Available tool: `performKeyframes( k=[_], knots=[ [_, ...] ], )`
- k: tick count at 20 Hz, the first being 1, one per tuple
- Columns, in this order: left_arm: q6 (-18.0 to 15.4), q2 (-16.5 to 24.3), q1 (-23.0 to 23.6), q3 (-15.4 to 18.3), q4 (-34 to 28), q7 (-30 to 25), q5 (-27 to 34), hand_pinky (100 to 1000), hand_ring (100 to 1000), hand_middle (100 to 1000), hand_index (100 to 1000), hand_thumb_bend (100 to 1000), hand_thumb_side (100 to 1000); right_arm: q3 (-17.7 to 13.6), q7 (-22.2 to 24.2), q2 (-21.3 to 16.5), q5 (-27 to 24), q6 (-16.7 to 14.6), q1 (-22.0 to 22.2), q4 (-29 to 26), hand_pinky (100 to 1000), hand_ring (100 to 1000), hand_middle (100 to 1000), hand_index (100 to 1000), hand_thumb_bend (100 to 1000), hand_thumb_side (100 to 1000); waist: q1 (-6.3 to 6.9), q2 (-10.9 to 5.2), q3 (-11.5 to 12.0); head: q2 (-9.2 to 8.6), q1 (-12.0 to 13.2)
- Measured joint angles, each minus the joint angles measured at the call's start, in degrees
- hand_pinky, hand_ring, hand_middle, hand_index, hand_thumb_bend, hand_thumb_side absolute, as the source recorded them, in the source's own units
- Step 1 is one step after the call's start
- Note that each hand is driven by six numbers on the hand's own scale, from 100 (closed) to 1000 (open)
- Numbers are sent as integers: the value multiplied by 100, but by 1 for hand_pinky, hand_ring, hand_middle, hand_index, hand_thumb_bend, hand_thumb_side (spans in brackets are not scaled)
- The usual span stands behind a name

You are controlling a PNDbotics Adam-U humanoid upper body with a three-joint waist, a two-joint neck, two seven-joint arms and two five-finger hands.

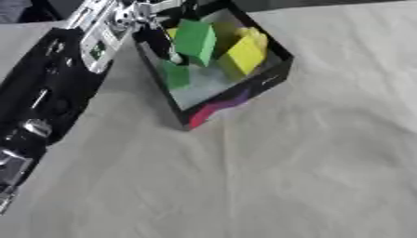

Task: Pick up objects on the table and place them in the box.

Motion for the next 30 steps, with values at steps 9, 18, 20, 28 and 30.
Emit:
performKeyframes(
  k=[9, 18, 20, 28, 30],
  knots=[
    [-73, -11, 28, -1, -45, -87, -187, 887, 830, 830, 919, 1000, 507, 0, 11, 0, 0, -10, 2, 0, 824, 702, 699, 847, 100, 673, 0, 0, 22, 31, -23],
    [88, 143, 248, 231, -678, -108, 23, 806, 725, 730, 838, 357, 329, 0, 6, 0, -1, -20, 49, 1, 823, 702, 700, 847, 100, 661, -2, -3, 155, 163, -120],
    [131, 211, 401, 461, -968, 39, 202, 788, 696, 702, 824, 286, 337, -5, -11, 0, -5, -35, 67, 1, 823, 702, 700, 847, 100, 662, -2, -6, 207, 190, -174],
    [303, 29, 1553, 1542, -2210, 793, 979, 744, 630, 664, 790, 100, 422, -89, -121, 2, -42, -35, 109, 1, 823, 701, 700, 847, 100, 655, -39, -7, 407, 221, -375],
    [440, -101, 1852, 1822, -2511, 978, 1171, 740, 629, 666, 790, 100, 439, -114, -143, 2, -60, -43, 109, 1, 823, 701, 700, 847, 100, 651, -62, -7, 419, 218, -410]
  ],
)
